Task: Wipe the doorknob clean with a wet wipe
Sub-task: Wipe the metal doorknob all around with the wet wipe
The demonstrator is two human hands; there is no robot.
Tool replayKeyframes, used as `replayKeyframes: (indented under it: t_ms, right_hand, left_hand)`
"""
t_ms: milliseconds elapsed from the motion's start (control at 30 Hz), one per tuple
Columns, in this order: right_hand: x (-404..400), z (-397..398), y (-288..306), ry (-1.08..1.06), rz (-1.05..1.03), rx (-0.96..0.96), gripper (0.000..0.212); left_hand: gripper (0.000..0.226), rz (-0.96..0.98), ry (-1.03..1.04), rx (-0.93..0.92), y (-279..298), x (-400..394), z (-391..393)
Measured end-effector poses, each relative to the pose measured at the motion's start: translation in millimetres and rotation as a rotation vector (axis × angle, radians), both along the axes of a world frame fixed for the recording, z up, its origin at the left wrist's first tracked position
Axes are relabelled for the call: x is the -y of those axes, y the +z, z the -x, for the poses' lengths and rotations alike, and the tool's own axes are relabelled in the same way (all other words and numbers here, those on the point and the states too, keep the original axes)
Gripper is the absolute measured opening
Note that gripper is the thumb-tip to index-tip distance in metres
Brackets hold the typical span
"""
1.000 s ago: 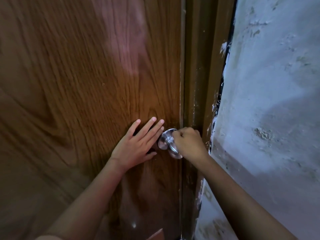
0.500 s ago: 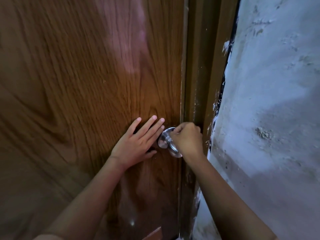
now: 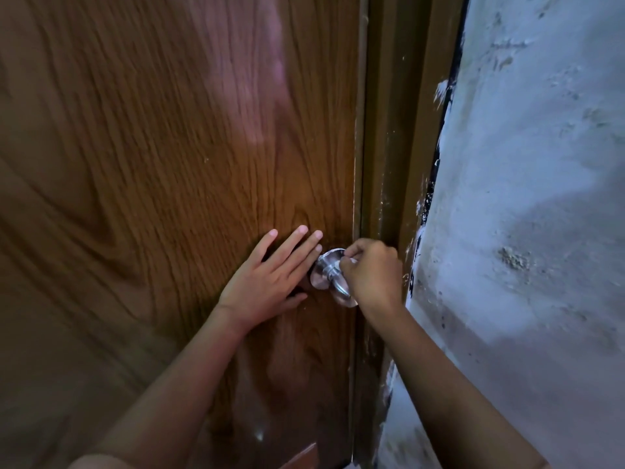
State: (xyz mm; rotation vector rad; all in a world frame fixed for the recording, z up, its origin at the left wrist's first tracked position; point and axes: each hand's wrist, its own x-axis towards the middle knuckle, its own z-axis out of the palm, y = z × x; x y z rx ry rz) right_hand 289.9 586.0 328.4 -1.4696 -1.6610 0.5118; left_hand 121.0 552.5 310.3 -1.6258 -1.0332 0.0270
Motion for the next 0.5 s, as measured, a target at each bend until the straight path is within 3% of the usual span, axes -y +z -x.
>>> replayKeyframes:
  t_ms: [200,333,500]
  right_hand:
    - [-12.3,-2.4,-5.2,0.009,0.16,0.032,0.02]
    - [-10.7,-4.3,-9.5,0.045,0.243,-0.078,0.029]
    - [3.8,3.1,-12.8,0.054,0.089,-0.051,0.017]
  left_hand:
    - [0.081,0.007,0.002,0.003,0.9,0.2,0.1]
    - [0.082,0.012,0.0,0.002,0.9,0.4,0.6]
    - [0.083,0.003,-0.007,0.004,-0.4,-0.5,0.3]
